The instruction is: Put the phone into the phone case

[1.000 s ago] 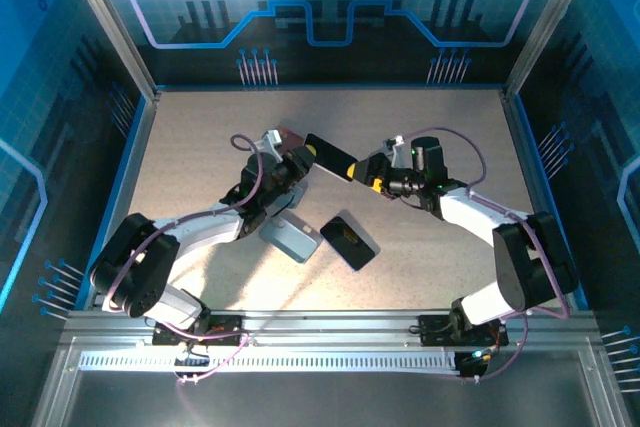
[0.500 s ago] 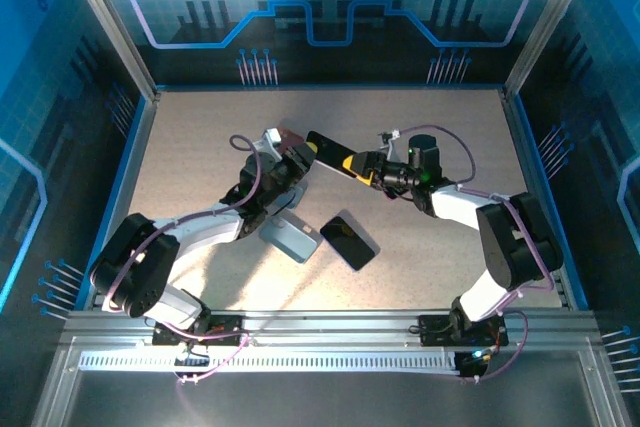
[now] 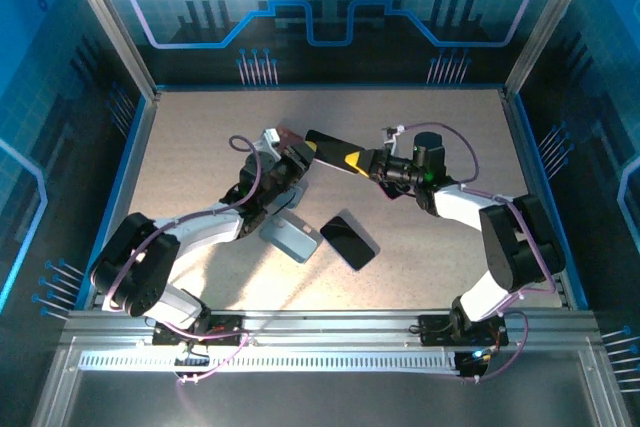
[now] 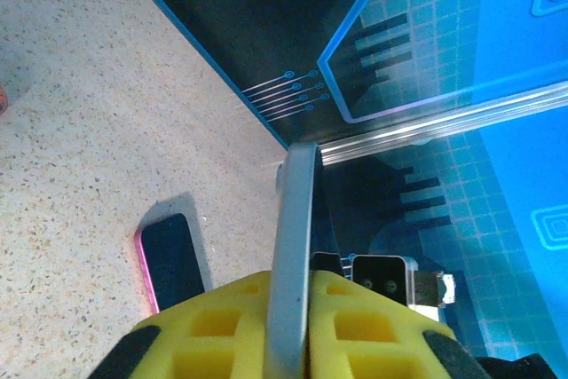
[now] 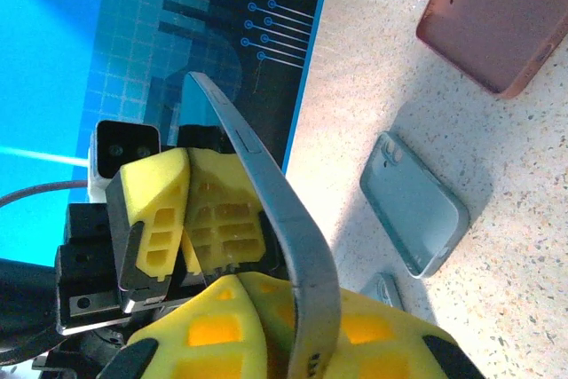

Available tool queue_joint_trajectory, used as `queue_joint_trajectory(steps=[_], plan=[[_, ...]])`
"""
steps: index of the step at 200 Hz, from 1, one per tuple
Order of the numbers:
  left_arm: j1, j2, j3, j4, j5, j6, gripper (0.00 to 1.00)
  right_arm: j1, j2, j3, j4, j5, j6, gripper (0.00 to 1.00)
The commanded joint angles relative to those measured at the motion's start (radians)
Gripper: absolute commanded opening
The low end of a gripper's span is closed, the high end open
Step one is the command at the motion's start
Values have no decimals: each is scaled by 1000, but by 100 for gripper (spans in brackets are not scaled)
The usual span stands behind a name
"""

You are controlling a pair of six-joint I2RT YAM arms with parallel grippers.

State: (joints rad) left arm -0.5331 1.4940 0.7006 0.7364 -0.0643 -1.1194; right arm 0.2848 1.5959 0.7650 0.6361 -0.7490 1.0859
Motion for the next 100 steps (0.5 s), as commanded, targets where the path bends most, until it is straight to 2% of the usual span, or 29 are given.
queue_joint_trajectory(steps=[1, 14, 31, 100], plan=[[-17, -30, 29, -33, 15, 72, 28, 14, -49, 11, -95, 35, -129, 0], [-18, -41, 33, -67, 9, 87, 38, 15, -66, 16, -130, 39, -147, 0], [-16, -53, 37, -102, 2, 109, 43, 15, -87, 16, -157, 39, -159, 0], [-3, -126, 37, -260, -32, 191, 56, 13, -167, 31, -310, 44, -235, 0]])
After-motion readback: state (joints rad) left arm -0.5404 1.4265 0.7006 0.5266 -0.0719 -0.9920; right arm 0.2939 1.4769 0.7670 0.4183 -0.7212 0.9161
